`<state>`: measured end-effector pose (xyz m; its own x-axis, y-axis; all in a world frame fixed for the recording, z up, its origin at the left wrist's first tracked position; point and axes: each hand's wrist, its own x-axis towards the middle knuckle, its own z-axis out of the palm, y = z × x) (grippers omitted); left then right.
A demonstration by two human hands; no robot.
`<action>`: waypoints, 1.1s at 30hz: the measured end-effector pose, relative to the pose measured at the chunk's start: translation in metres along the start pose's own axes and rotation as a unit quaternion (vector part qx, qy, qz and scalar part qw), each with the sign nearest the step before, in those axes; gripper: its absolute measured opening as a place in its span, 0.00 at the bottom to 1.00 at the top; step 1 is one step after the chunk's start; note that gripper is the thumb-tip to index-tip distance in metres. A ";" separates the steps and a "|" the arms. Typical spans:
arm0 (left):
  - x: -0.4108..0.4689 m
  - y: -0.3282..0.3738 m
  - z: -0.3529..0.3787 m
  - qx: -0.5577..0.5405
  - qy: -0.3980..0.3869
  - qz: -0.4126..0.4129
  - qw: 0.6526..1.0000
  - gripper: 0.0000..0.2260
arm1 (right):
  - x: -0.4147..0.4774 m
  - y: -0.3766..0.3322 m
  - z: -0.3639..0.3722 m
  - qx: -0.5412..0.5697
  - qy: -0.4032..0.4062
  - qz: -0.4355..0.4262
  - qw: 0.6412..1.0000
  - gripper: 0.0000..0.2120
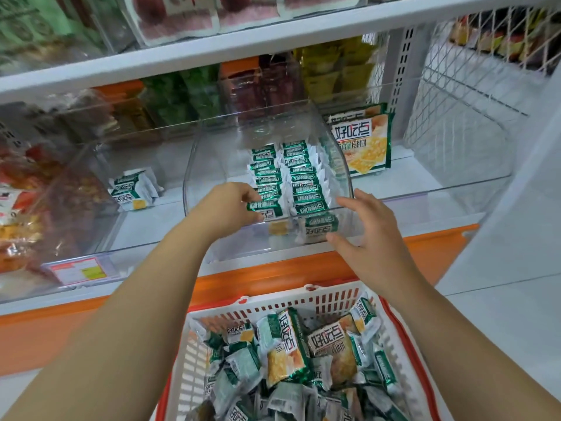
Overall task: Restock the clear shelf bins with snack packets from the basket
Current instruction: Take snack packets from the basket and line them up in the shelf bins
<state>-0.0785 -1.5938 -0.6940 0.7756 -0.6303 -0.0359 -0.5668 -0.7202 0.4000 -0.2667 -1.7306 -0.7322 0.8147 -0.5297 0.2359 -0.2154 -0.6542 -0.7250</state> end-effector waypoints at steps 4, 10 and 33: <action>0.014 0.000 0.001 0.046 -0.070 0.001 0.997 0.09 | 0.001 0.003 -0.001 -0.009 -0.003 -0.006 1.000 0.25; 0.029 0.008 0.012 0.058 -0.134 -0.021 0.989 0.06 | 0.002 0.004 0.000 -0.013 -0.003 -0.007 1.000 0.25; -0.126 -0.042 0.152 -0.086 0.083 0.027 0.992 0.11 | -0.037 0.040 0.072 -0.075 -0.288 0.035 0.954 0.12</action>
<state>-0.1949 -1.5284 -0.8454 0.7881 -0.6001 0.1366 -0.5646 -0.6167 0.5485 -0.2667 -1.6984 -0.8165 0.9467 -0.2195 -0.2358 -0.3202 -0.7211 -0.6144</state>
